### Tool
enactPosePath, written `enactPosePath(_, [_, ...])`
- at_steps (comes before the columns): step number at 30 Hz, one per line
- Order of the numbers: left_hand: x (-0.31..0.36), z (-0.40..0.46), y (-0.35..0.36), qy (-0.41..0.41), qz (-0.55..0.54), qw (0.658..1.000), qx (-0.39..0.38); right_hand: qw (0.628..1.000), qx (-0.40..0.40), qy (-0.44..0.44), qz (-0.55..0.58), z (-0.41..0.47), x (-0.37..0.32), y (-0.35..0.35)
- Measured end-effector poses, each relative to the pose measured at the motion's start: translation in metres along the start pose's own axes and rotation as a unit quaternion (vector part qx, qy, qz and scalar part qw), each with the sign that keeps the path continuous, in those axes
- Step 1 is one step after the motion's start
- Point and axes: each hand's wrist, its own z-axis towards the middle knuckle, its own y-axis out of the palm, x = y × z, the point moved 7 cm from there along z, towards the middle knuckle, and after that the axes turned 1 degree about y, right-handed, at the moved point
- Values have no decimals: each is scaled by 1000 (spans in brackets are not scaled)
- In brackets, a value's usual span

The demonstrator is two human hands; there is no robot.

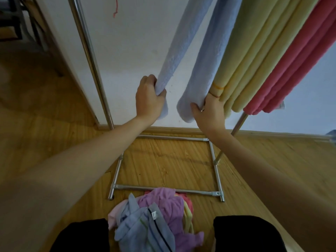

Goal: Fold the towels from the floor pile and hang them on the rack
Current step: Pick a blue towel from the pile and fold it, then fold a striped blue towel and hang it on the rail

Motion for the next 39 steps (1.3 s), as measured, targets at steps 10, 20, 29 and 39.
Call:
enactPosePath(10, [-28,-78,50,28,32,986,-164,992,-110,-11,-56,-38,66,43])
enactPosePath(20, [-191,-260,79,-134,144,906,-376,886,-436,108,-119,-222,206,177])
enactPosePath(29, [-264,-386,141,-87,176,785,-587,798,-564,169,-124,-357,271,258])
enactPosePath(39, [-270,-427,173,79,266,736,-617,865,-432,255,-28,-374,299,284])
